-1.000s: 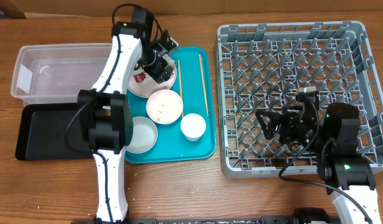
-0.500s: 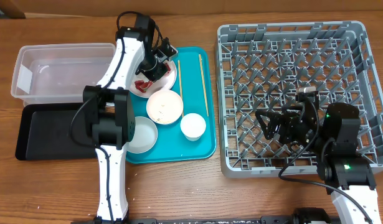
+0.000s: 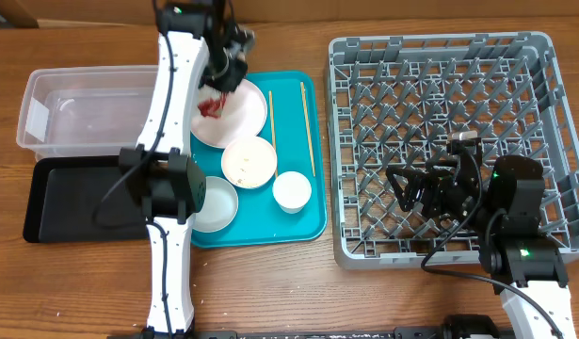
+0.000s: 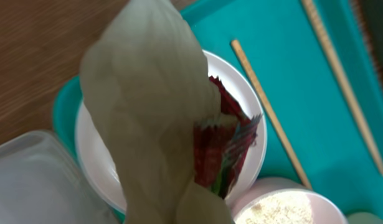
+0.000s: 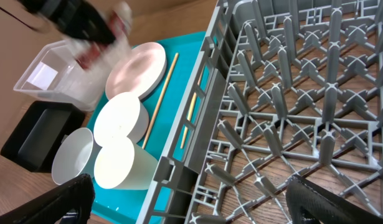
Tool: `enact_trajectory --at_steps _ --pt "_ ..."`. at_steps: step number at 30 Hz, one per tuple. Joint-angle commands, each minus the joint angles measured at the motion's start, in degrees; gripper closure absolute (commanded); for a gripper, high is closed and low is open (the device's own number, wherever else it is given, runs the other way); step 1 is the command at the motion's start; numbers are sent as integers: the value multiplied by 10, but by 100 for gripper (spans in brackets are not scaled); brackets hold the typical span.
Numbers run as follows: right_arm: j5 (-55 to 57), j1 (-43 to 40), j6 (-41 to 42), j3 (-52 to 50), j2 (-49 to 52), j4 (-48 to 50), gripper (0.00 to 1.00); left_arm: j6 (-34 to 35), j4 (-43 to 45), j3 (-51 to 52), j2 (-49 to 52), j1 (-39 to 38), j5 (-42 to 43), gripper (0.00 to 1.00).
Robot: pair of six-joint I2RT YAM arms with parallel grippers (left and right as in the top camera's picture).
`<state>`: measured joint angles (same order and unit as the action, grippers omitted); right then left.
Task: Sort waste into correct bins and load items into the dishwasher
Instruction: 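Carry the tissue and wrapper left and release into the clear bin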
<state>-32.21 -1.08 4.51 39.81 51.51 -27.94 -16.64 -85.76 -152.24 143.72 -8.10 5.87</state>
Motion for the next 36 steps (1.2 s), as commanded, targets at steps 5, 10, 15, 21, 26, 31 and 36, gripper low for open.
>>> enact_trajectory --at_steps 5,10,15,21,26,31,36 --pt "-5 -1 0 14 0 4 0 163 -111 -152 -3 54 -40 96" --pt "-5 -1 1 14 0 3 0 247 -111 -146 -4 114 -11 96" --pt "-5 -1 2 14 0 3 0 261 -111 -133 -4 165 1 96" --pt "-5 -1 2 14 0 3 0 254 -111 -92 -4 202 -2 96" --pt "-5 -1 2 14 0 3 0 247 -111 -57 -4 227 -21 85" --pt "-5 -1 2 14 0 4 0 245 -111 -58 -14 243 -14 5" --pt "-5 -1 2 14 0 4 0 244 -111 -58 -58 246 -14 0"
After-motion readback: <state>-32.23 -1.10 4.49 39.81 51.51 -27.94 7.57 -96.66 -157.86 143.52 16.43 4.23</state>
